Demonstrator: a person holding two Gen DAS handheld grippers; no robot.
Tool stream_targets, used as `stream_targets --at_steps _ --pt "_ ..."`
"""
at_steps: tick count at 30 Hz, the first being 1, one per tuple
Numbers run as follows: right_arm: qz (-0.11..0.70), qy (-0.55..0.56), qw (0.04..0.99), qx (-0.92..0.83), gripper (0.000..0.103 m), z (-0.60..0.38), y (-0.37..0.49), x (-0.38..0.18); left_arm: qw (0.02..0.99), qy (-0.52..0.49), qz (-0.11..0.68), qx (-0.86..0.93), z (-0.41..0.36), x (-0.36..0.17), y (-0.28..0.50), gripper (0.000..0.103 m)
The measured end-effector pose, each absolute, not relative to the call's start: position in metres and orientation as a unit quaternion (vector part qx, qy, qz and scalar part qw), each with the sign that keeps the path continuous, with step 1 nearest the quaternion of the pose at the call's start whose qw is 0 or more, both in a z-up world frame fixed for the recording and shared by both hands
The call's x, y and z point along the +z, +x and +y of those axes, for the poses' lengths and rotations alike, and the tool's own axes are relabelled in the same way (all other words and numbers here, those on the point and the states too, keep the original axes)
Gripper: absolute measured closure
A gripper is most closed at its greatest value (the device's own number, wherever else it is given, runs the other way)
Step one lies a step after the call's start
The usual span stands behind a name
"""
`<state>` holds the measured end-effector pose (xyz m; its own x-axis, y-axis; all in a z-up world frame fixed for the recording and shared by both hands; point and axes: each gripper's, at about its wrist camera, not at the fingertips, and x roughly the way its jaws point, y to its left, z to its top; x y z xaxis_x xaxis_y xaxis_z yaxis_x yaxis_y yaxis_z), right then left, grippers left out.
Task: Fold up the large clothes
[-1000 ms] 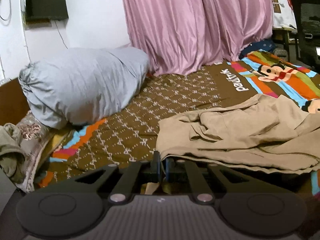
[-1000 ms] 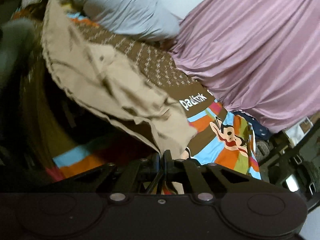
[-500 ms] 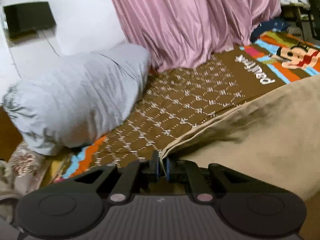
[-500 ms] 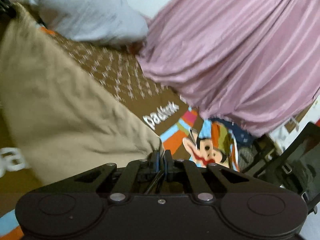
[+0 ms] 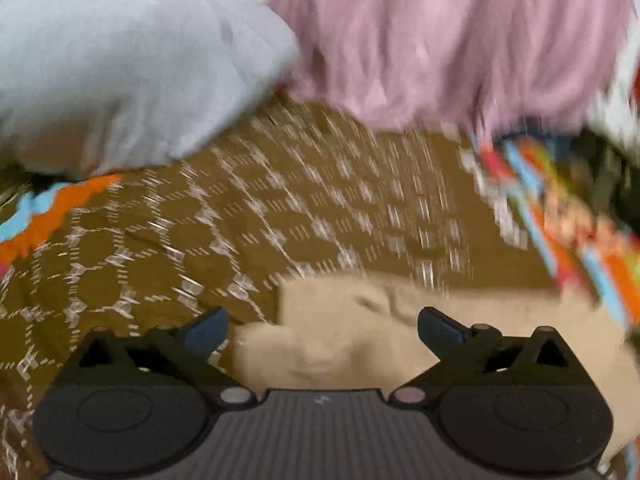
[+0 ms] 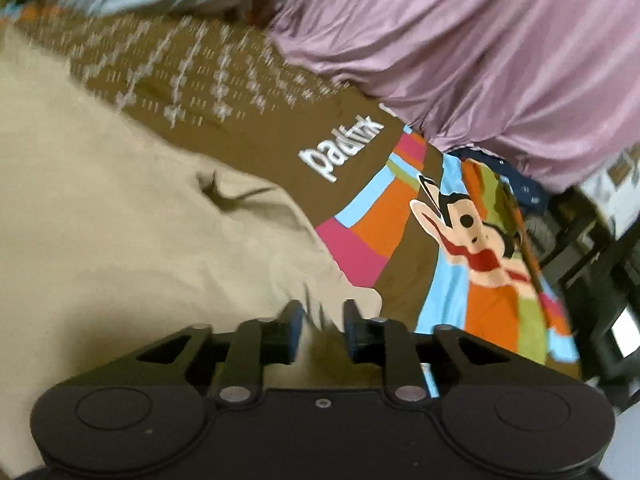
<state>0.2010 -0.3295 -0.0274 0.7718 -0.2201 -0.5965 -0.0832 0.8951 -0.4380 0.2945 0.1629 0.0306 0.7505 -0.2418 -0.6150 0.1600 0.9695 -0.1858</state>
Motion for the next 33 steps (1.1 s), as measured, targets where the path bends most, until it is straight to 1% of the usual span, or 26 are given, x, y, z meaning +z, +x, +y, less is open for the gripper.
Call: stream_targets --at_steps 1,3,6,8,9,10,11,14,15,16,17,18,20,21,25,26,27,28,29,30,32,33 --pt "0.325 -0.199 0.924 -0.033 0.036 -0.334 0.192 -0.021 0.934 -0.076 0.334 -0.103 0.176 0.035 0.288 0.0" --pt "0.302 -0.145 0.942 -0.031 0.021 -0.347 0.168 -0.007 0.931 -0.108 0.339 -0.078 0.195 0.037 0.27 0.001" --pt "0.29 -0.064 0.954 -0.043 0.015 -0.367 0.132 0.005 0.924 -0.13 0.354 -0.071 0.204 0.024 0.233 0.001" --pt "0.292 0.002 0.955 -0.054 0.014 -0.381 0.109 0.007 0.917 -0.127 0.375 -0.053 0.202 0.009 0.215 0.003" --pt "0.293 0.039 0.954 -0.056 0.014 -0.387 0.097 0.005 0.911 -0.128 0.391 -0.04 0.2 0.0 0.208 0.006" --pt "0.293 0.07 0.952 -0.058 0.015 -0.393 0.087 0.002 0.905 -0.135 0.402 -0.033 0.2 -0.006 0.202 0.014" --pt "0.291 0.097 0.95 -0.061 0.017 -0.397 0.079 -0.001 0.901 -0.146 0.407 -0.031 0.199 -0.008 0.199 0.018" --pt "0.29 0.175 0.939 -0.065 0.032 -0.406 0.063 -0.018 0.901 -0.174 0.395 -0.03 0.202 -0.006 0.199 0.021" --pt "0.295 0.196 0.933 -0.069 0.044 -0.407 0.061 -0.024 0.897 -0.178 0.404 -0.032 0.201 -0.009 0.201 0.028" --pt "0.299 0.202 0.93 -0.075 0.054 -0.408 0.06 -0.026 0.892 -0.173 0.415 -0.041 0.2 -0.015 0.204 0.038" --pt "0.301 0.2 0.929 -0.079 0.057 -0.408 0.061 -0.027 0.887 -0.168 0.427 -0.043 0.198 -0.02 0.207 0.048" --pt "0.301 0.199 0.929 -0.08 0.059 -0.409 0.061 -0.028 0.882 -0.173 0.436 -0.044 0.198 -0.023 0.207 0.061" --pt "0.306 0.218 0.923 -0.077 0.062 -0.412 0.062 -0.033 0.883 -0.175 0.432 -0.052 0.197 -0.021 0.201 0.063" --pt "0.312 0.229 0.919 -0.073 0.062 -0.413 0.063 -0.035 0.885 -0.173 0.429 -0.05 0.198 -0.021 0.199 0.063" --pt "0.314 0.217 0.922 -0.073 0.061 -0.41 0.061 -0.037 0.88 -0.161 0.444 -0.051 0.196 -0.024 0.197 0.063" --pt "0.313 0.218 0.921 -0.073 0.061 -0.41 0.061 -0.037 0.88 -0.158 0.446 -0.051 0.196 -0.024 0.197 0.066" --pt "0.314 0.218 0.921 -0.073 0.061 -0.411 0.061 -0.037 0.879 -0.159 0.447 -0.054 0.196 -0.022 0.196 0.079" --pt "0.314 0.219 0.921 -0.073 0.062 -0.41 0.061 -0.037 0.878 -0.162 0.446 -0.056 0.195 -0.022 0.196 0.085" --pt "0.314 0.219 0.921 -0.073 0.062 -0.41 0.061 -0.037 0.88 -0.162 0.444 -0.05 0.195 -0.023 0.196 0.088" --pt "0.315 0.215 0.921 -0.075 0.066 -0.409 0.061 -0.037 0.883 -0.159 0.439 -0.046 0.194 -0.022 0.195 0.091" --pt "0.317 0.198 0.924 -0.081 0.089 -0.408 0.061 -0.036 0.902 -0.145 0.406 -0.04 0.19 -0.018 0.19 0.094" --pt "0.313 0.191 0.927 -0.083 0.093 -0.407 0.06 -0.035 0.914 -0.131 0.383 -0.035 0.186 -0.013 0.184 0.094"
